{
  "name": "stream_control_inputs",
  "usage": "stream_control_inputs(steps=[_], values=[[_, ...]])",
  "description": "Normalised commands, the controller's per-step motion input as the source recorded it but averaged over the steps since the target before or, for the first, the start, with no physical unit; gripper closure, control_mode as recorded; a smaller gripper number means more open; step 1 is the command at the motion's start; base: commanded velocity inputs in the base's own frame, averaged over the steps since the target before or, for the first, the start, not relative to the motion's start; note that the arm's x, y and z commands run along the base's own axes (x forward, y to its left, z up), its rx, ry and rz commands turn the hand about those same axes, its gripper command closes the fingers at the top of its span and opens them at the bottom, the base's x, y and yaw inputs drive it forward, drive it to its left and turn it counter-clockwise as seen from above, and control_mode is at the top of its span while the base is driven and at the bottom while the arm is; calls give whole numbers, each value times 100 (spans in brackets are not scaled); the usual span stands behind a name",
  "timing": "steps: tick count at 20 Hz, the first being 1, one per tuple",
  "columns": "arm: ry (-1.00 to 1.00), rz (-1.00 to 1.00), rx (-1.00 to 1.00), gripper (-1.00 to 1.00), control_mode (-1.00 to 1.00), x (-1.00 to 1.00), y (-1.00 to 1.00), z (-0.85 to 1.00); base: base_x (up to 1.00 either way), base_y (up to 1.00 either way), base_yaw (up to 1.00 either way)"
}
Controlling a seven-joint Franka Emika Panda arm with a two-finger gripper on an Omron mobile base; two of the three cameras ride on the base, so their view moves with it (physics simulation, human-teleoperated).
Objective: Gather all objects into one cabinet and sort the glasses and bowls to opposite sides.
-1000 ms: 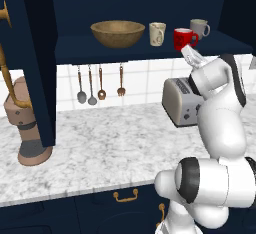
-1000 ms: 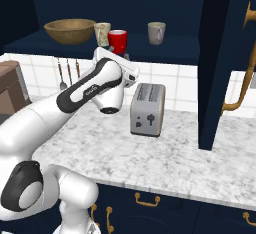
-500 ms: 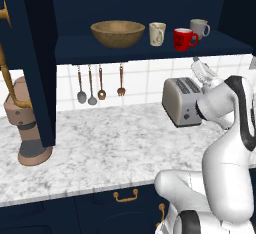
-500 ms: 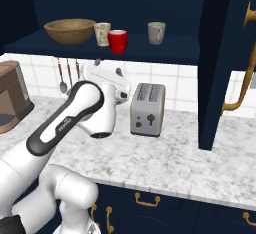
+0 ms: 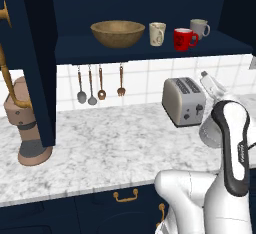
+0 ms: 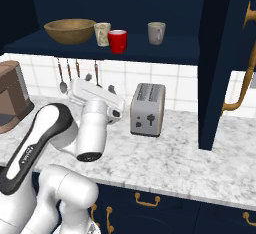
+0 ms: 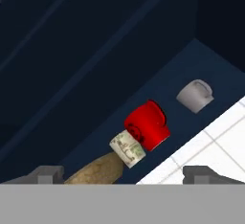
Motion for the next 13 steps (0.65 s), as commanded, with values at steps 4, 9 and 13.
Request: stream_control_inputs(steps=[4,9,13], values=[[21,-4,2,-100,-100,-13,0,32,0,0,0],[11,-6,-7,-100,-100,0,14,0,0,0,0],[23,0,-1,-100,-100,3,-4,44,0,0,0]])
